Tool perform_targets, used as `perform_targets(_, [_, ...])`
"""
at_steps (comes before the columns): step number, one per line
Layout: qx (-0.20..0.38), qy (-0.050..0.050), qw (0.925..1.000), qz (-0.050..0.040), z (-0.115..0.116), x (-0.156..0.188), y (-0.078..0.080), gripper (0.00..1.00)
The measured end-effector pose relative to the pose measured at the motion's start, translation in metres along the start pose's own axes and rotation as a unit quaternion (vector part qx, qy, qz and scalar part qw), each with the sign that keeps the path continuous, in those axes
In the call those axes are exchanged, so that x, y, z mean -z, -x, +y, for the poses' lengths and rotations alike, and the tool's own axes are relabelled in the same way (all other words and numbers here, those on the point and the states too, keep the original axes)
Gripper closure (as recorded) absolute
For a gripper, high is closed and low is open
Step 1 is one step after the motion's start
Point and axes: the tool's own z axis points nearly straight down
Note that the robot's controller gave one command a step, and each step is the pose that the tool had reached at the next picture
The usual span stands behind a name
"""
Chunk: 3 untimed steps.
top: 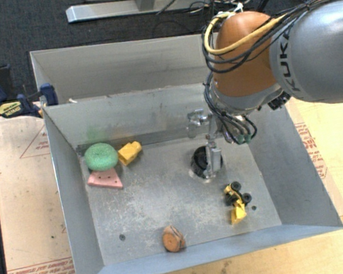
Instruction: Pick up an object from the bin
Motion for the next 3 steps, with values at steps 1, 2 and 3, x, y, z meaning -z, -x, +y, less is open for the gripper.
perform_targets(1, [0.0, 0.0, 1.0, -0.004, 0.0, 0.005, 0.002, 0.0])
perform_targets(2, [0.028, 0.0, 0.9996, -0.0067, -0.03, -0.071, 0.018, 0.0])
perform_targets(3, [0.109, 0.0, 0.994, -0.0022, -0.038, -0.108, 0.018, 0.0])
